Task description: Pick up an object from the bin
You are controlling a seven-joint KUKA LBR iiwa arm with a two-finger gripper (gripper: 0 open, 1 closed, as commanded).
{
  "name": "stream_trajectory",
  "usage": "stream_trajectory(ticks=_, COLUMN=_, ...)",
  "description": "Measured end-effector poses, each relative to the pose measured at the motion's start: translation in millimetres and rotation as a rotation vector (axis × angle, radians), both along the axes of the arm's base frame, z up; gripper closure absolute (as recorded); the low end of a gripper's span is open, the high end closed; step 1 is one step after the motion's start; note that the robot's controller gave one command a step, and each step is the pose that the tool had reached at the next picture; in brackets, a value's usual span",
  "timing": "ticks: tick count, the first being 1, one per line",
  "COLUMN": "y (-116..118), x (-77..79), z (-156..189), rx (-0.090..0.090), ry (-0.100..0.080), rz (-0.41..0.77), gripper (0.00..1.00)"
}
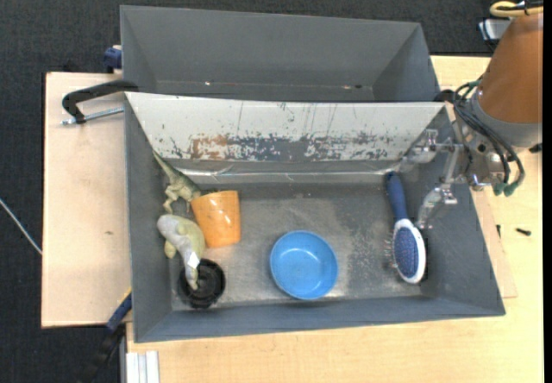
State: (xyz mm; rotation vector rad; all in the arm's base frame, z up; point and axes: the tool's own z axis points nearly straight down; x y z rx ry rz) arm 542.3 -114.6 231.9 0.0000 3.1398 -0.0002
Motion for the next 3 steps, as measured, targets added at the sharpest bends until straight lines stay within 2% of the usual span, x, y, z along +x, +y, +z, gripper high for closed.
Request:
stream_trajectory(ticks=1, y=92, x=-24.4, z=-68, rx=0.006, ry=0.008, rz=-0.09, gripper=0.0)
stream_trajectory(ticks=2, y=129, x=-28.4, z=-160, rx=0.001, ry=-0.004, rz=0.111, gripper=0.0)
stream_trajectory(ticks=3, y=131, x=-24.5, z=-156, rx=0.005, ry=-0.017, rz=0.111, gripper=1.0)
